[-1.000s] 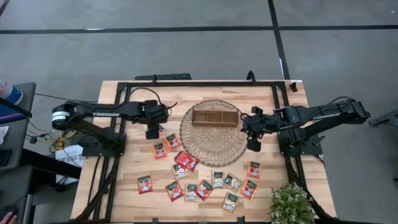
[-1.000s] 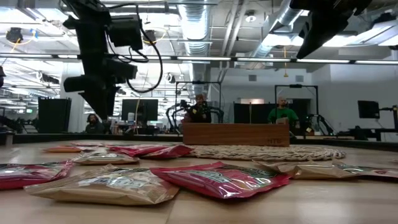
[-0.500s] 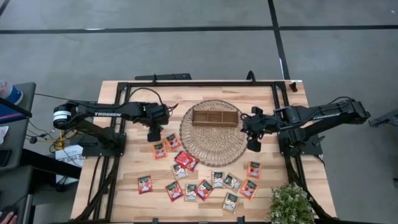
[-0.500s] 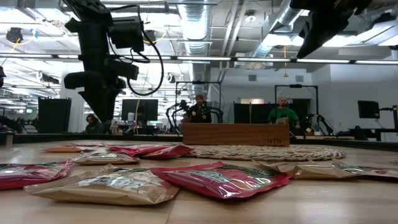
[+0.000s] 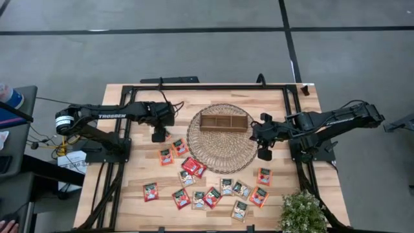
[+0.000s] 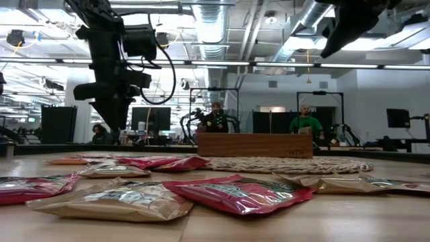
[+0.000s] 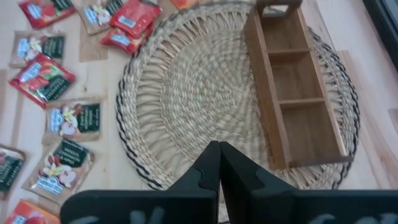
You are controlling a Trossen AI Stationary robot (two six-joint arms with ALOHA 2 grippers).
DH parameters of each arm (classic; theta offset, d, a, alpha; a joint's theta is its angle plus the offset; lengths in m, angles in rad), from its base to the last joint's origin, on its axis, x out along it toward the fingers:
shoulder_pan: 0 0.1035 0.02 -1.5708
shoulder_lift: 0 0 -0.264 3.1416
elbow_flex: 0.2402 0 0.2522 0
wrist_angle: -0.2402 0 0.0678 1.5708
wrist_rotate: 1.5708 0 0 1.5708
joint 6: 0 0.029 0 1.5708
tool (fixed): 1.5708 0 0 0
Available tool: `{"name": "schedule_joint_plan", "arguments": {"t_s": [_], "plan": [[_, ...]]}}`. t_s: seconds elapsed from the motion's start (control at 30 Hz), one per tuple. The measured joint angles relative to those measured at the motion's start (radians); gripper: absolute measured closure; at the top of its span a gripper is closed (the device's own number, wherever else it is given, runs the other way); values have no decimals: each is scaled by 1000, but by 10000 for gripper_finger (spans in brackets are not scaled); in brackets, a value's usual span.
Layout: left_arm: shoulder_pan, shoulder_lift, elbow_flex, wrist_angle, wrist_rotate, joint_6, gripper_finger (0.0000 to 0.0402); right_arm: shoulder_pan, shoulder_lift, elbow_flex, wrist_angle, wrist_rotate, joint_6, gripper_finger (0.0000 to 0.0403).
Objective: Pick & Place Tea
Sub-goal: Put the orange tea bag into the left section of the wooden organizer
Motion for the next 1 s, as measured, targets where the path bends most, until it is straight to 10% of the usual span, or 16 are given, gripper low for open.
{"name": "schedule_joint_plan", "arguments": {"t_s": [1.0], "plan": [[17,197,-1,21,41,13,231,82,0,0,125,0,0,403]]}}
